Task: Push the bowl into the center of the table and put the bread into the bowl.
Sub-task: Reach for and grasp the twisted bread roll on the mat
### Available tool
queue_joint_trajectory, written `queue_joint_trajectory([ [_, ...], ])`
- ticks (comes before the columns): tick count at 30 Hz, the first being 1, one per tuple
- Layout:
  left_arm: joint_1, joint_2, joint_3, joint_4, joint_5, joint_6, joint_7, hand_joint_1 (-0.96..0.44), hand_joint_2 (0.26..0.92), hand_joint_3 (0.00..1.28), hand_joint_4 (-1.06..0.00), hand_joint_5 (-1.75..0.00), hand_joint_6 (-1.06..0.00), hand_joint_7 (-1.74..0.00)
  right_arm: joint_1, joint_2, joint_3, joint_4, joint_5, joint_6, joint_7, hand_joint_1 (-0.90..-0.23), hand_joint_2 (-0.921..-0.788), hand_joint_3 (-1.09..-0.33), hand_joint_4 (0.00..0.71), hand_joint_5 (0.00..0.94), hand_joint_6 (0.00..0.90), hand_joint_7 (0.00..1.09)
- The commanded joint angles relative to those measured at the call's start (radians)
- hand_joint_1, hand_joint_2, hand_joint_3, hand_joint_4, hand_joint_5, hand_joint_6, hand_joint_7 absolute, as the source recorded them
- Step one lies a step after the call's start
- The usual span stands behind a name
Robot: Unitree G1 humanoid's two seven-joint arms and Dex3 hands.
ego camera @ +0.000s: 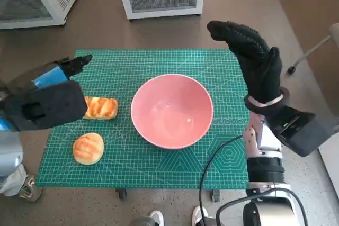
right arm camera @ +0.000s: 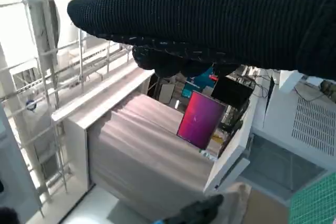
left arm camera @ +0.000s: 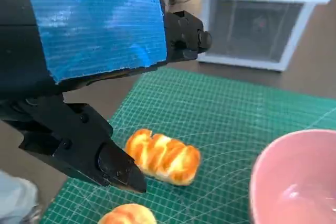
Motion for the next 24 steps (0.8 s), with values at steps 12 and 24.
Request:
queue_joint_trajectory([
  [12, -0.093, -0.110, -0.157, 0.232, 0.160, -0.065, -0.013, -0.07, 0.672, 0.02, 0.00, 0.00, -0.14, -0.02, 0.036, -0.019, 0.006, -0.027, -0.001, 0.031, -0.012, -0.740, -0.921, -0.825, 0.194, 0.002, 0.093, 0.40],
  [24, -0.139, -0.208, -0.206, 0.469, 0.226, -0.166, 0.019, -0.10, 0.684, 0.02, -0.01, 0.00, -0.15, -0.01, 0.041, -0.022, 0.006, -0.036, 0.008, 0.038, -0.009, -0.735, -0.921, -0.829, 0.204, 0.006, 0.083, 0.43],
])
